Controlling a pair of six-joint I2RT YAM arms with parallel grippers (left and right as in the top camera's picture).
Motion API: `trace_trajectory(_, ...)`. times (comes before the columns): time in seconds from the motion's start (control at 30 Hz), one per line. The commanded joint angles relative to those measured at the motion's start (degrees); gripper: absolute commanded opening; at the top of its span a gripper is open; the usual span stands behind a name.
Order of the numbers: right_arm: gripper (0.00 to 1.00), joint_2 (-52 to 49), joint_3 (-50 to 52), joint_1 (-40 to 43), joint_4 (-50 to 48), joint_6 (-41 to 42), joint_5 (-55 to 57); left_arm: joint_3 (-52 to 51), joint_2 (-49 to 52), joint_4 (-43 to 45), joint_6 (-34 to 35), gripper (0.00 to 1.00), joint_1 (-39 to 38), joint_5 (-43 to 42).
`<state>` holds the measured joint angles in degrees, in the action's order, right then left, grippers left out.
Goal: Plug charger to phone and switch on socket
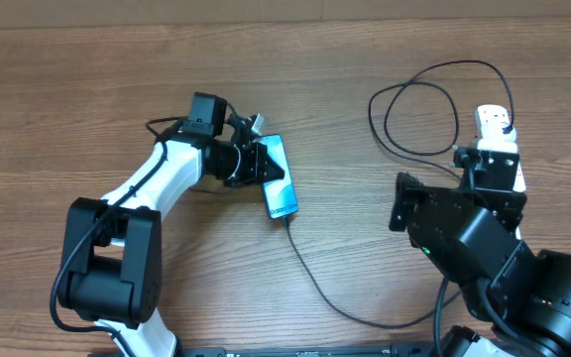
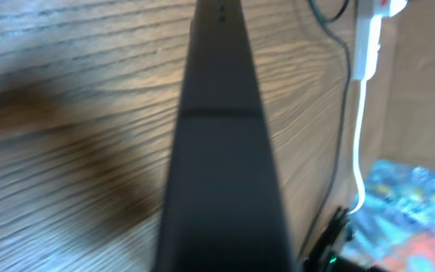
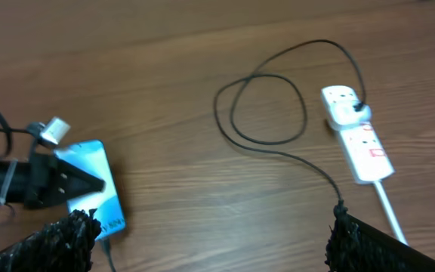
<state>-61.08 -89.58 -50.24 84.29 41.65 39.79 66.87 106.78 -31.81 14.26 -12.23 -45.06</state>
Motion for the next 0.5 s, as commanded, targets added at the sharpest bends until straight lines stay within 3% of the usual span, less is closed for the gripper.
trace_trajectory(0.0, 1.00, -0.96, 0.00, 0.17, -2.56, 0.61, -3.32, 1.73, 0.22, -0.52, -8.39, 0.04, 1.86, 0.70)
trace_trajectory(0.23, 1.00, -4.63, 0.00, 0.17, -5.66, 0.61, -13.51, 1.73, 3.93, -0.94, -10.38, 0.09, 1.88, 3.10)
trace_trajectory(0.47, 1.00, -8.33, 0.00, 0.15, -4.31, 0.83, -18.93, 1.73, 10.03, -0.94, -13.11, 0.11, 2.49, -2.43)
